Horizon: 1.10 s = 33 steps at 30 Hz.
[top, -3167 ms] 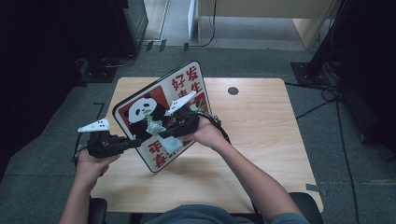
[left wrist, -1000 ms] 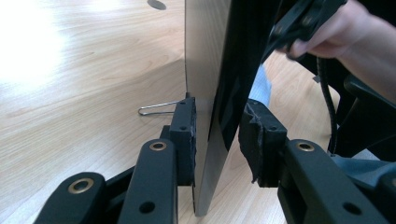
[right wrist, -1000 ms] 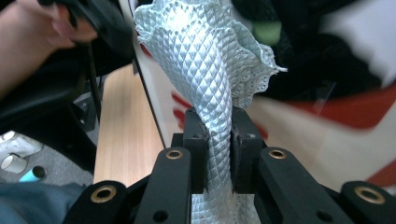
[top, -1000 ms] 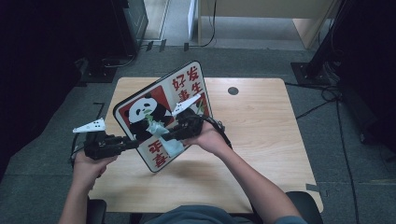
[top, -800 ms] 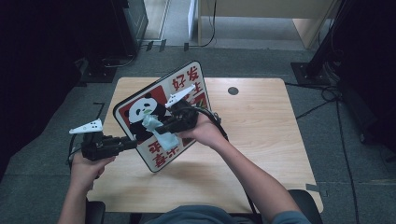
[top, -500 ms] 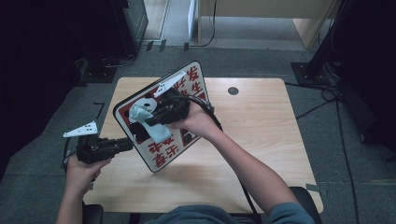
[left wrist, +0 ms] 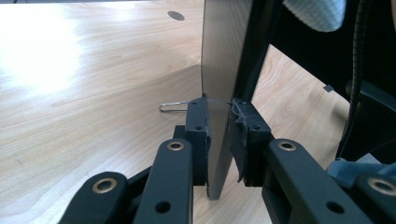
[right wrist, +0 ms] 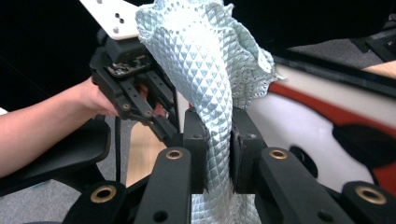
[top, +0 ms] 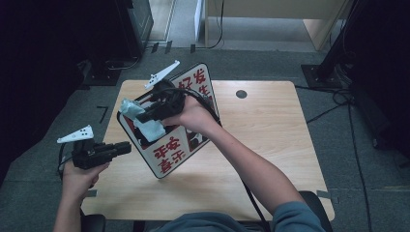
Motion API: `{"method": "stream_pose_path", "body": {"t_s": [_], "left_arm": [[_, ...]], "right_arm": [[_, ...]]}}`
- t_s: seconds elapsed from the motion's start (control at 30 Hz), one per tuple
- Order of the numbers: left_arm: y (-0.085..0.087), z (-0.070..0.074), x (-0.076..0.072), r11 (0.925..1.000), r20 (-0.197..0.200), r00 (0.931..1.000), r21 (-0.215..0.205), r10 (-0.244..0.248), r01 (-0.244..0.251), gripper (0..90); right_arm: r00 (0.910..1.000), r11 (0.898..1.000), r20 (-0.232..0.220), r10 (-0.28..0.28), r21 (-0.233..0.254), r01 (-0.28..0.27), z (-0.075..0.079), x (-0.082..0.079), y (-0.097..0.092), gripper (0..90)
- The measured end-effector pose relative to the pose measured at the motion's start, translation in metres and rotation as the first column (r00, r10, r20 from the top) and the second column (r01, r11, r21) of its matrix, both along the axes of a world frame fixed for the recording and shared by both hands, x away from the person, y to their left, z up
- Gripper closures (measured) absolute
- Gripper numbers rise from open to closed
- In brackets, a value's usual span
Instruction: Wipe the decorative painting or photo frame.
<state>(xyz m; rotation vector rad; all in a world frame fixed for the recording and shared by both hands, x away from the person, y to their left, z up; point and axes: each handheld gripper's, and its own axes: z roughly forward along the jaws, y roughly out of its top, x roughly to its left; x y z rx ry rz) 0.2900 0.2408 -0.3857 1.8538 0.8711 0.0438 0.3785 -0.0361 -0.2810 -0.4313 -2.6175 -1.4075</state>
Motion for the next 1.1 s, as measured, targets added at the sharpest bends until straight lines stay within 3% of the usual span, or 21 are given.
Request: {"method": "stream_pose_path", "body": {"t_s": [0.1, 0.47, 1.1], "left_arm": [[0.002, 0.004, 0.005, 1.0000, 0.002, 1.0000, 0.006, -0.002, 0.002, 80.7], [0.000, 0.011, 0.024, 0.9989, 0.003, 0.9997, -0.039, -0.025, 0.025, 81.7], [-0.006, 0.014, 0.027, 0.9985, 0.026, 0.9985, -0.027, -0.047, 0.048, 81.9]], "right_arm": [[0.9999, 1.000, 0.009, 0.005, 0.000, -0.005, 0.005, 0.000, 0.004, 79.8], [0.9999, 1.000, 0.015, 0.008, -0.014, -0.008, 0.009, 0.000, 0.013, 79.8], [0.9997, 1.000, 0.014, 0.022, -0.008, -0.022, -0.010, -0.004, 0.012, 79.6]]}}
